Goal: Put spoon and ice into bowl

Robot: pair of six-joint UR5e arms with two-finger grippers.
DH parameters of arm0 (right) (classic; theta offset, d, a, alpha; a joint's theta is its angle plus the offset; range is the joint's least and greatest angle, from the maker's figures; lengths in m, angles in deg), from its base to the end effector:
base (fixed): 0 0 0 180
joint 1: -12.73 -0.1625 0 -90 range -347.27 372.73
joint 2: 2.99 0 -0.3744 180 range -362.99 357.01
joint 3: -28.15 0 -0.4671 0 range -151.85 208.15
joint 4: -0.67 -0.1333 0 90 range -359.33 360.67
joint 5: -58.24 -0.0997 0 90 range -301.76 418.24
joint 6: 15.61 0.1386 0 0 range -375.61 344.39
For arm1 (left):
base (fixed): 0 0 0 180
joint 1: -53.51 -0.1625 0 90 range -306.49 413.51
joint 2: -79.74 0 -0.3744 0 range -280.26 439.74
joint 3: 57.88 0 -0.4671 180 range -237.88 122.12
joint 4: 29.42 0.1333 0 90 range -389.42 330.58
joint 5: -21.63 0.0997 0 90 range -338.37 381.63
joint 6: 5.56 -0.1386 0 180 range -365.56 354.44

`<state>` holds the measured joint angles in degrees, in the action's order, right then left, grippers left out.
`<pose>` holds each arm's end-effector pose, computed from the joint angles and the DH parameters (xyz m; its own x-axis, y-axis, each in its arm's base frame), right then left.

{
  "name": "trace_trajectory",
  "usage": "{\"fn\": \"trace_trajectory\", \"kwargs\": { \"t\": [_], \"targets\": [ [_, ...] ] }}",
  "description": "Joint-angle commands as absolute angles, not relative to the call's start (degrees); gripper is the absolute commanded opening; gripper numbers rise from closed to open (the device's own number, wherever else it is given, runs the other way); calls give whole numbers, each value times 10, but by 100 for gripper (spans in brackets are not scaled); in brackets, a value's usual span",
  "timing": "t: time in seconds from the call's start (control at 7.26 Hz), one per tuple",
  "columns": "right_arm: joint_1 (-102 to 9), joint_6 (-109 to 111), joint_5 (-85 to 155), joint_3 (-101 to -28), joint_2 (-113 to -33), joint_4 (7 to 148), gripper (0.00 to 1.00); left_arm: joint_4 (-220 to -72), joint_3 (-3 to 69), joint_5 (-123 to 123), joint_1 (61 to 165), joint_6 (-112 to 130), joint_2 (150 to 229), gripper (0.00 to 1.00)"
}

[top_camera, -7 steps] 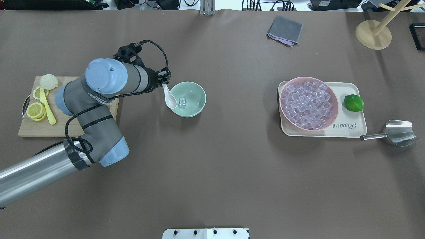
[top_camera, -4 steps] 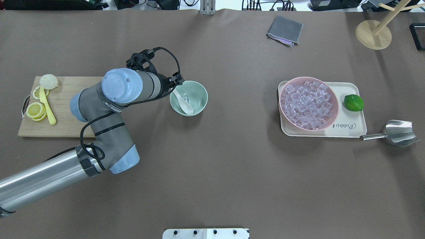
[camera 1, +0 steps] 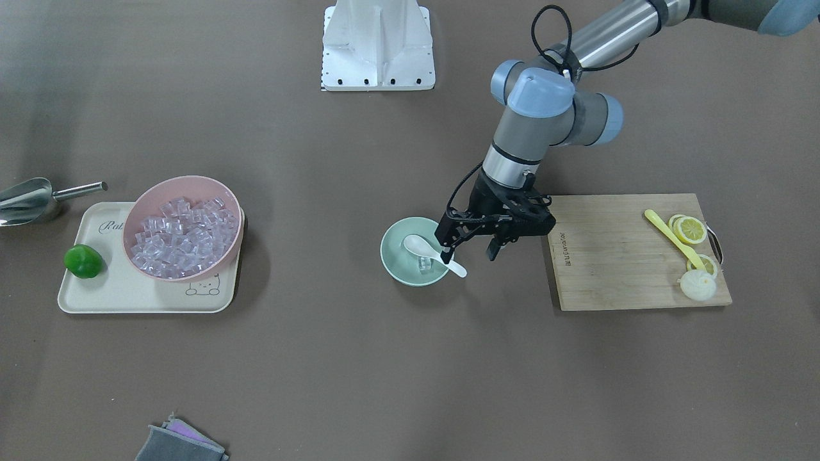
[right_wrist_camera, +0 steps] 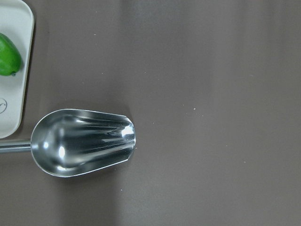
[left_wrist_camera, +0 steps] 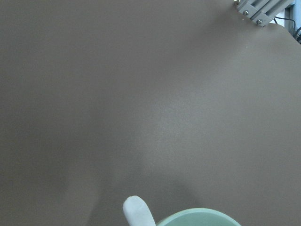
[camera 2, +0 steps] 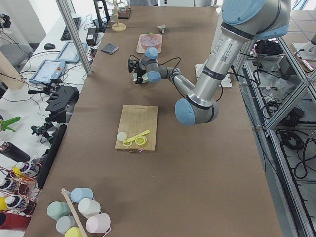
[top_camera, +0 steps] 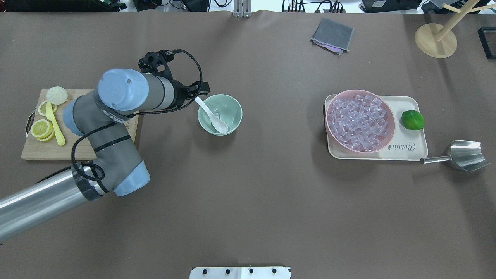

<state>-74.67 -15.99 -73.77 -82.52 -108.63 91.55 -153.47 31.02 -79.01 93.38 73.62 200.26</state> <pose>0.0191 -0.4726 0.5776 0.7397 -0.0887 0.6670 0.0502 0.9958 0.0768 0.5169 -0.5720 0.2272 0.4312 -0.1198 -0.8943 0.4299 0.8987 0.0870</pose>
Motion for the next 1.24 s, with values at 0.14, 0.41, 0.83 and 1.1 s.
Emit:
{"fn": "trace_trajectory", "kwargs": {
  "t": [0.14,0.41,0.83,1.1],
  "targets": [
    [-747,-160,-738,-820,-1086,916,100,-1398,382,-960,1085,457,1902,98],
    [-747,-160,-738,-815,-1086,916,100,-1276,401,-1032,1193,211,1874,98],
    [-747,-160,-738,-810,-1086,916,100,-1229,380,-1067,1338,-26,1806,98],
    [-747,-160,-738,-809,-1086,916,100,-1182,357,-1069,1400,-138,1798,98]
  ]
}}
